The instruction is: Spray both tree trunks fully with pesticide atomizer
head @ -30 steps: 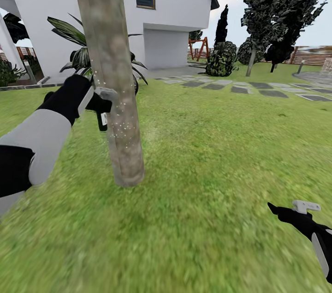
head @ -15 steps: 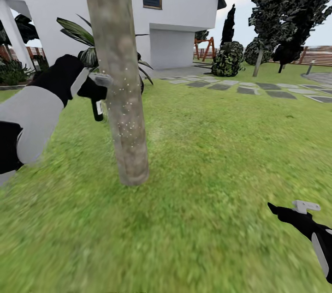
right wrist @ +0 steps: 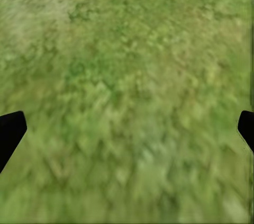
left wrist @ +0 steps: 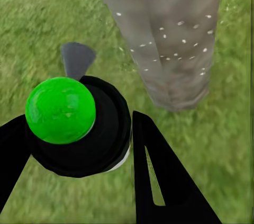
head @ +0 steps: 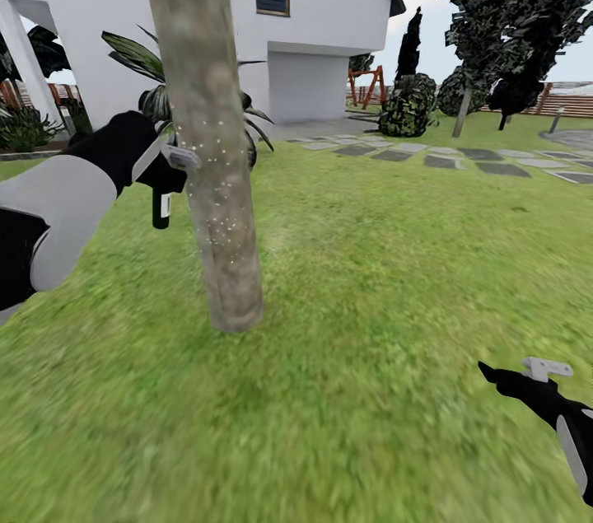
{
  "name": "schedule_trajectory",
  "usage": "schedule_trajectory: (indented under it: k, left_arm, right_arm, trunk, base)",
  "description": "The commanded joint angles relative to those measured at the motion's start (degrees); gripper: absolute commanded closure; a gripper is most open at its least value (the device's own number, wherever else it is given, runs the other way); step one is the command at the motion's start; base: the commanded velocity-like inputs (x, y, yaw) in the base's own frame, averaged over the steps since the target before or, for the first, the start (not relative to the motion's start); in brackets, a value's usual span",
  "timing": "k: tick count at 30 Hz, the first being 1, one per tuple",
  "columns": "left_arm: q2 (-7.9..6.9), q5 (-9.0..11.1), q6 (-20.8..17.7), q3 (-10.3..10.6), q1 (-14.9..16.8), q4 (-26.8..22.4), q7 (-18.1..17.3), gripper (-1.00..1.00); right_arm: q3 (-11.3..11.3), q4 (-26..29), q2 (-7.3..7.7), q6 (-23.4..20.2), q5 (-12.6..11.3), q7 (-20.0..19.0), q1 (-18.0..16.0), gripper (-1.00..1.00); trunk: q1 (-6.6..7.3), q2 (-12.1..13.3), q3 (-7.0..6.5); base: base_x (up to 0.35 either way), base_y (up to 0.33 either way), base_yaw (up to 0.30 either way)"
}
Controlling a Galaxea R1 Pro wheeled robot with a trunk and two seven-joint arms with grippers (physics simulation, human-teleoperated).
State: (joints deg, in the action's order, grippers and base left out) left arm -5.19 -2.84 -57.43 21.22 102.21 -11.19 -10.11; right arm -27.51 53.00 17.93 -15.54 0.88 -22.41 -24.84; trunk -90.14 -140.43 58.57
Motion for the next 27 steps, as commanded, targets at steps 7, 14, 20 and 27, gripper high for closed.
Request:
schedule_trajectory:
  k: [7,14,20,27]
  left_arm:
    - [0.00,-0.1,0.0,0.0,0.0,-0.1,0.0,1.00]
    - [0.00,-0.1,0.0,0.0,0.0,-0.1,0.0,1.00]
    - [0.07,-0.1,0.0,0.0,0.0,-0.1,0.0,1.00]
    - [0.09,-0.1,0.0,0.0,0.0,-0.1,0.0,1.00]
  right_arm:
    - [0.0,0.0,0.00,0.0,0.0,0.0,0.0,-1.00]
    - [0.0,0.0,0.00,0.0,0.0,0.0,0.0,-1.00]
    - [0.0,0.0,0.00,0.0,0.0,0.0,0.0,-1.00]
    - [0.0,0.0,0.00,0.0,0.0,0.0,0.0,-1.00]
  trunk:
    - [0.00,0.0,0.00]
    - [0.00,0.0,0.00]
    - [0.00,0.0,0.00]
    - [0.00,0.0,0.00]
  base:
    - [-0.082,-0.291,0.201]
    - [-0.239,-0.210,0.260]
    - [-0.048,-0.265,0.200]
    - [-0.001,-0.140,0.036]
